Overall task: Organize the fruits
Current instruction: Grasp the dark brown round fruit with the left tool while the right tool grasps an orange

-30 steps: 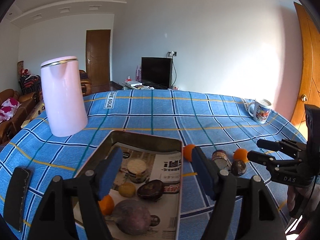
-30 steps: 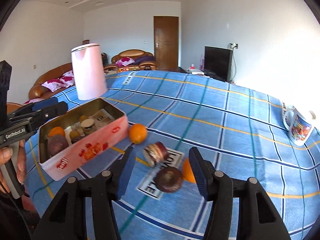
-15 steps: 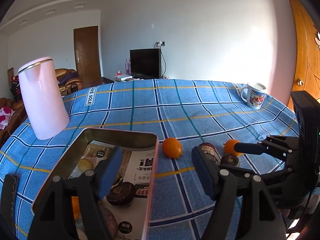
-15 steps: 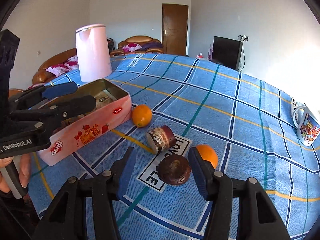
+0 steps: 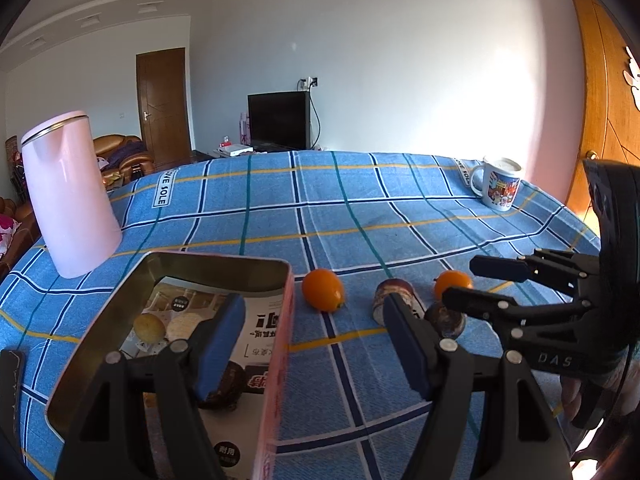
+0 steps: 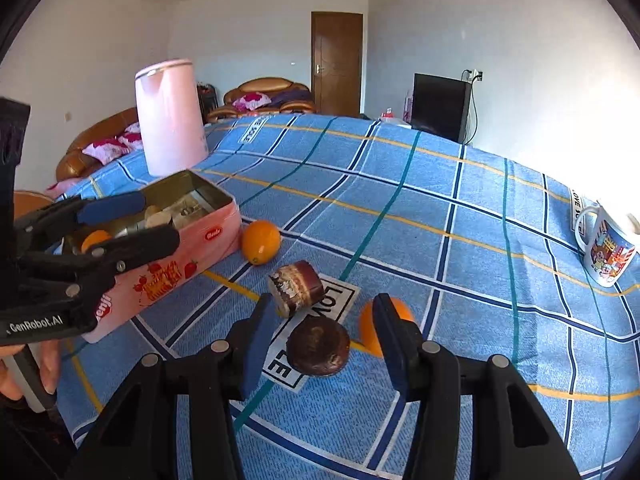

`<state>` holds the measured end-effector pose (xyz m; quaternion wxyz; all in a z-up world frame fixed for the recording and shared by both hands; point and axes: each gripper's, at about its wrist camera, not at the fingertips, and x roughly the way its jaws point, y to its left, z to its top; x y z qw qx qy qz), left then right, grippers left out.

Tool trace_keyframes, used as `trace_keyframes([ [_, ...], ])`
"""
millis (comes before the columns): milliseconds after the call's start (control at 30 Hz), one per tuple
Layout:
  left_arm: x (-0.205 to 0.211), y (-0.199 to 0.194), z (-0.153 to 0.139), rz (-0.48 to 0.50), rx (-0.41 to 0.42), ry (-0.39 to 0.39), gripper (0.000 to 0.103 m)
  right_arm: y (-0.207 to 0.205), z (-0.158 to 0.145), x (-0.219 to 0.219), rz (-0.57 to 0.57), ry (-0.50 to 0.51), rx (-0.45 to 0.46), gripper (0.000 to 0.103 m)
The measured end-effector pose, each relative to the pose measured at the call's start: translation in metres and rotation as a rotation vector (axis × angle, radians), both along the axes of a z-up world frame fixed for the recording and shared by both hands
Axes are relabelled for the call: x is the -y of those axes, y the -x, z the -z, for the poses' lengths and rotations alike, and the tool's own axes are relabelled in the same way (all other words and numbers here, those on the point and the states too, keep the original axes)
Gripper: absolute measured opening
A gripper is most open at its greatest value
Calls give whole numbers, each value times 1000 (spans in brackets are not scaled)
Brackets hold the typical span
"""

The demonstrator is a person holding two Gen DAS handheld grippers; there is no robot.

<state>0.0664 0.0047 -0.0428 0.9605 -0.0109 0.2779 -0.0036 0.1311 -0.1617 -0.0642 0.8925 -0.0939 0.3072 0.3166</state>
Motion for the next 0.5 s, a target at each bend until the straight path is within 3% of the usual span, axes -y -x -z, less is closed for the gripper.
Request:
trace_keyframes([
  [167,22,-6,3,43,-10,-23,74,-24,0,23,105,-37,-61,52],
  [333,35,-11,5,73,-25,-24,74,-52,22,21,101,-69,-220,51],
  [400,40,-12,5,87,-27,-34,74,-60,28,24,90,-107,-285,36],
  [500,50,-14,7,119,-38,-45,74,-57,26,31,80,-143,-286,35],
])
